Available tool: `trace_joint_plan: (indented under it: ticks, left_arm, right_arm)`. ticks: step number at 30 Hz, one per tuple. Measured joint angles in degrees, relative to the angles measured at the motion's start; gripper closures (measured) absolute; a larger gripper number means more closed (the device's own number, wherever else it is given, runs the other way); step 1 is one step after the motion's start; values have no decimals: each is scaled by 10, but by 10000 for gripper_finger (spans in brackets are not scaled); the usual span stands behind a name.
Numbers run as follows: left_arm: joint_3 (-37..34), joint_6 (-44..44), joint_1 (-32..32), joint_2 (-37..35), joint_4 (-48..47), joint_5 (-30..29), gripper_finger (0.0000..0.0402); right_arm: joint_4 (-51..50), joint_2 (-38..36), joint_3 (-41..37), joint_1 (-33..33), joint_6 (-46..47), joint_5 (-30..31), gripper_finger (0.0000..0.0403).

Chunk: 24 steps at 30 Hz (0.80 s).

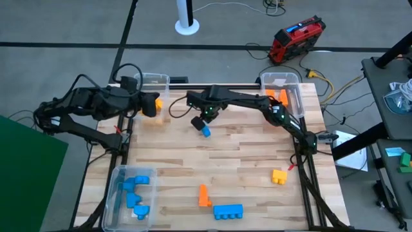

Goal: Sort blocks
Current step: Put the top right blue game piece into the bottom left transparent bin

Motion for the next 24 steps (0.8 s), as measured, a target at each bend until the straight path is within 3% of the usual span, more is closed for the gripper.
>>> trace_joint_plan:
  ticks: [6, 13, 24]
  left_arm:
    - [0, 33, -6, 13, -1, 0, 400]
    - [0, 1, -60, 29, 5, -6, 400]
    - [0, -51, -202, 32, 38, -92, 400]
  right_arm:
    - [-2, -12, 0, -2, -91, 4, 390]
    - [28, -9, 0, -6, -92, 4, 390]
    - [42, -9, 0, 6, -39, 2, 390]
